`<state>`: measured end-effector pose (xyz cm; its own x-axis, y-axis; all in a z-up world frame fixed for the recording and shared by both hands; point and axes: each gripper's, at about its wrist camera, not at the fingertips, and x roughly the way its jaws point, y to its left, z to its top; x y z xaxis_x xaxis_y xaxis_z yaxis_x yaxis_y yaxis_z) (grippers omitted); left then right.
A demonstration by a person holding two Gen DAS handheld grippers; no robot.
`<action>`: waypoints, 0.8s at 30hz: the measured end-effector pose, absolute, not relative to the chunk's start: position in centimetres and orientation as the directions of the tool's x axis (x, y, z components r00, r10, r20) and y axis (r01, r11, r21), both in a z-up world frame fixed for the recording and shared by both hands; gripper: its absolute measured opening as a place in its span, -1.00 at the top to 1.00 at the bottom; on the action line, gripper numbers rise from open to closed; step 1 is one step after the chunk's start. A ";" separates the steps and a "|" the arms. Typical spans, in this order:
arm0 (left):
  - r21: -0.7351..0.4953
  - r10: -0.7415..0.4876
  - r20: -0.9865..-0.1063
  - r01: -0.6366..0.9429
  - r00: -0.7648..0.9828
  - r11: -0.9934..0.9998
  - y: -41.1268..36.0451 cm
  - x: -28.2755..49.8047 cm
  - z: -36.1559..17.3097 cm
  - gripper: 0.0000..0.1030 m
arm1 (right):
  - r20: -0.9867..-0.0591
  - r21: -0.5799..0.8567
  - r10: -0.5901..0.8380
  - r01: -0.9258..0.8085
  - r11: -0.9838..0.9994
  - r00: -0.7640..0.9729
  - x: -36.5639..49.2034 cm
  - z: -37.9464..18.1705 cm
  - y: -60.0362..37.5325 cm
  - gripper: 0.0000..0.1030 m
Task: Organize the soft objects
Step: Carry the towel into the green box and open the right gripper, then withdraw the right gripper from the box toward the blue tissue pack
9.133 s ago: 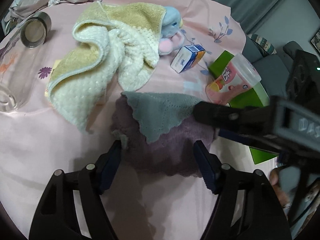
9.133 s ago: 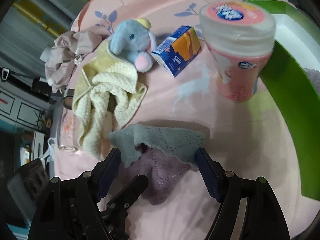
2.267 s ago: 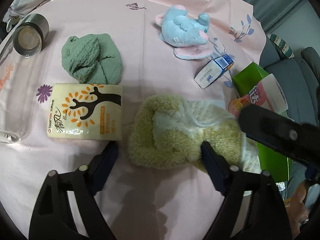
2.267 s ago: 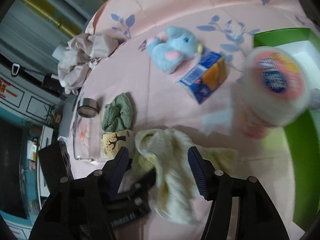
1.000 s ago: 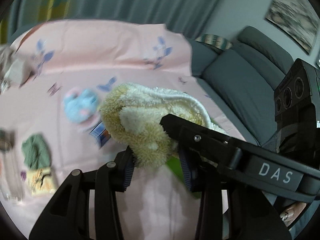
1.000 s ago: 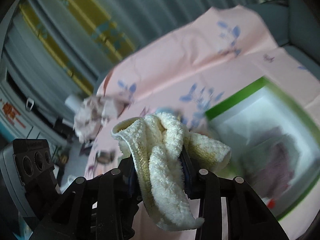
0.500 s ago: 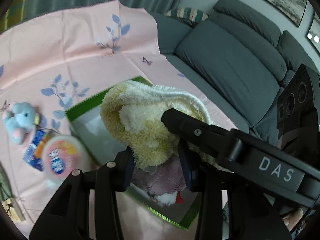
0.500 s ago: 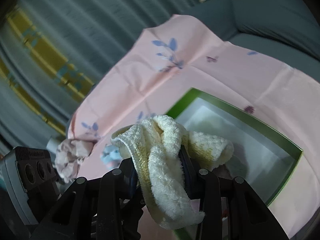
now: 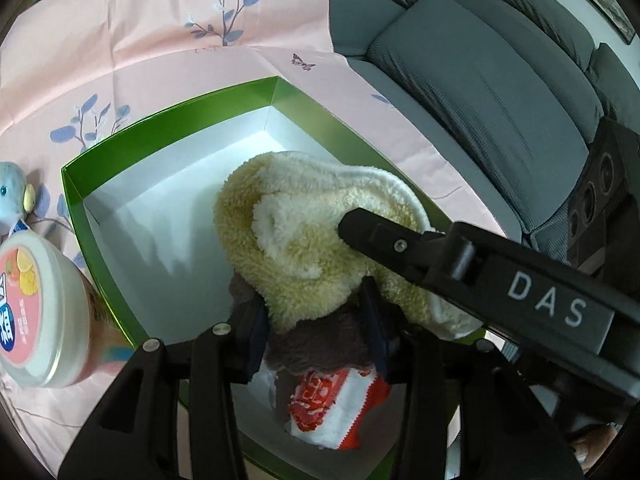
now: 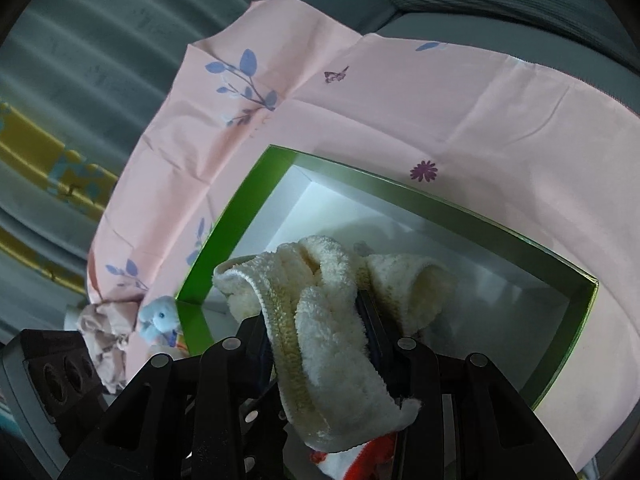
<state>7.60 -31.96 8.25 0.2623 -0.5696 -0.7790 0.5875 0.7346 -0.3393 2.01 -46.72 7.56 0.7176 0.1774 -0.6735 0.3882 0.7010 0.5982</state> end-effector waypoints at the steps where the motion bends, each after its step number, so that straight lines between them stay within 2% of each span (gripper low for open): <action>1: -0.340 -0.572 -0.778 0.590 0.261 0.732 -32.0 7.6 8.2 0.16 | -0.674 0.598 0.176 0.390 0.701 0.718 2.0 7.5 -46.8 0.24; 3: -0.336 -0.573 -0.780 0.603 0.253 0.724 -31.9 7.3 8.5 -0.02 | -0.677 0.592 0.170 0.393 0.704 0.716 1.9 7.7 -46.7 0.24; 4: -0.337 -0.577 -0.778 0.609 0.249 0.718 -31.7 7.2 8.7 -0.17 | -0.678 0.591 0.172 0.392 0.705 0.714 1.8 7.8 -46.7 0.24; 7: -0.343 -0.596 -0.759 0.616 0.263 0.709 -30.9 6.5 9.5 -0.24 | -0.661 0.597 0.172 0.374 0.710 0.731 1.3 8.5 -46.6 0.23; 11: -0.352 -0.614 -0.738 0.618 0.279 0.703 -29.5 5.9 11.0 -0.54 | -0.646 0.583 0.147 0.360 0.728 0.749 0.5 9.6 -46.2 -0.07; 14: -0.365 -0.640 -0.719 0.636 0.272 0.680 -28.4 5.3 12.1 -0.70 | -0.623 0.586 0.152 0.330 0.740 0.767 0.0 10.5 -45.7 -0.17; 18: -0.359 -0.637 -0.704 0.616 0.314 0.701 -26.4 4.7 13.3 -0.71 | -0.598 0.574 0.129 0.311 0.757 0.791 -0.7 11.7 -45.0 -0.36; 24: -0.344 -0.613 -0.706 0.584 0.356 0.735 -23.8 4.0 14.2 -0.72 | -0.585 0.521 0.067 0.311 0.795 0.808 -2.5 13.6 -43.6 -0.52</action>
<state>3.97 -23.83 14.20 0.3559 -0.6127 -0.7056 0.5837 0.7354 -0.3442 -2.49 -43.57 13.56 0.8083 0.0672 -0.5850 0.3109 0.7950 0.5210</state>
